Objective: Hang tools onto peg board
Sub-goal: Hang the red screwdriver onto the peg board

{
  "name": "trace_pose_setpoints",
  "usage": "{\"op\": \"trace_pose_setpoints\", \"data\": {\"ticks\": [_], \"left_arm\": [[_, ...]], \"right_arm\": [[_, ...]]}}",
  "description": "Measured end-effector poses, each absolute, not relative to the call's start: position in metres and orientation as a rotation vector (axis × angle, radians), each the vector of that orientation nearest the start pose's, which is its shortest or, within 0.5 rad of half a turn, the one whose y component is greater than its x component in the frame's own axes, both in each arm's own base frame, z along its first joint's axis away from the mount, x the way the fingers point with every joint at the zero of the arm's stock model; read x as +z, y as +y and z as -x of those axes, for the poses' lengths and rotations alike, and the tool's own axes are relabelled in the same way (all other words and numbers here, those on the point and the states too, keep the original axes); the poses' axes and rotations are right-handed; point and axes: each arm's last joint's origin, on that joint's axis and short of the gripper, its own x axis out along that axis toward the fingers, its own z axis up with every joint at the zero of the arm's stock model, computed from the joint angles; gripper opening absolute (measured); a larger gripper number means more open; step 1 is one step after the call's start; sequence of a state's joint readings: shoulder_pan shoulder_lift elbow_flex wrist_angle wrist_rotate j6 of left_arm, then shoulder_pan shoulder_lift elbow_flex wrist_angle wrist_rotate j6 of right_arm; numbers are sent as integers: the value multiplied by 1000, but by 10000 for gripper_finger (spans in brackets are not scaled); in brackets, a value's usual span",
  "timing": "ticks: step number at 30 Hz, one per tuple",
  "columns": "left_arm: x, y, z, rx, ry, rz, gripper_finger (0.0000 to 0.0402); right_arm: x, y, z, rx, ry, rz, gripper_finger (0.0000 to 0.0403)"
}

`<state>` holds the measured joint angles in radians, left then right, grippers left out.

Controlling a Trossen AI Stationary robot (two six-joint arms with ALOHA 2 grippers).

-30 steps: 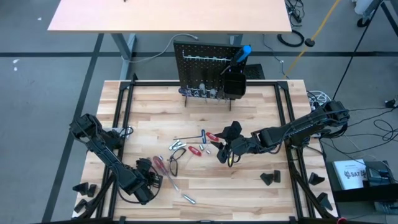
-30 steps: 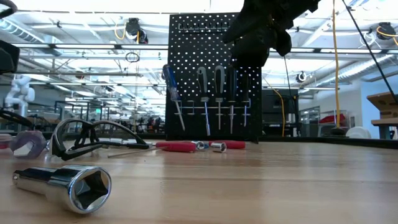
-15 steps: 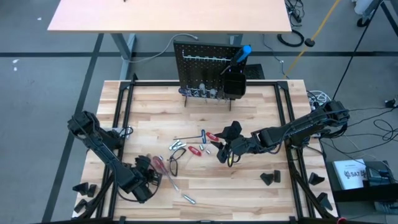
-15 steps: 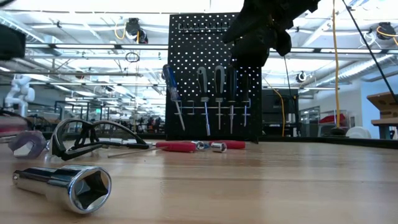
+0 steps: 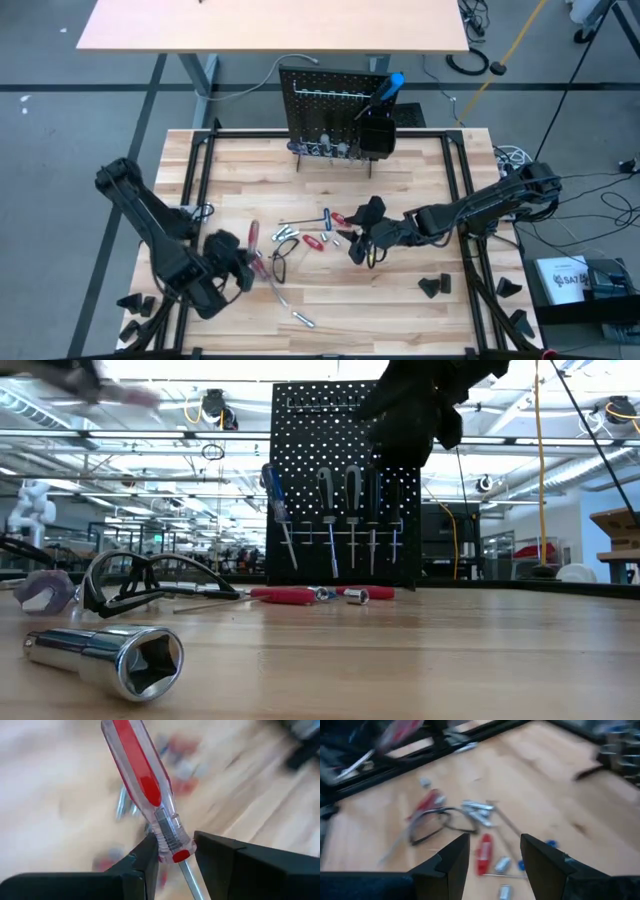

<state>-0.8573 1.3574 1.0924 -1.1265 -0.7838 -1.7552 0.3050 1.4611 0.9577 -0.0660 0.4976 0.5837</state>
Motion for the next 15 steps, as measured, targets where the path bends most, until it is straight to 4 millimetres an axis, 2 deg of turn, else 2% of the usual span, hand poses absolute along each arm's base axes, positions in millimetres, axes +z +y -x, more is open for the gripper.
{"op": "trace_pose_setpoints", "data": {"ticks": [4,8,11,13,15], "left_arm": [[290,-155,-168,621,373,432,118],[299,-153,-175,622,241,248,118],[302,-149,-187,600,297,166,118],[304,-143,-198,516,427,166,118],[306,-138,-212,390,526,196,118]], "right_arm": [[250,91,-313,-175,408,-318,169],[253,104,-326,19,302,-267,169],[255,112,-331,200,239,-236,169],[257,115,-332,282,208,-225,169],[258,116,-332,292,201,-218,169]]}}
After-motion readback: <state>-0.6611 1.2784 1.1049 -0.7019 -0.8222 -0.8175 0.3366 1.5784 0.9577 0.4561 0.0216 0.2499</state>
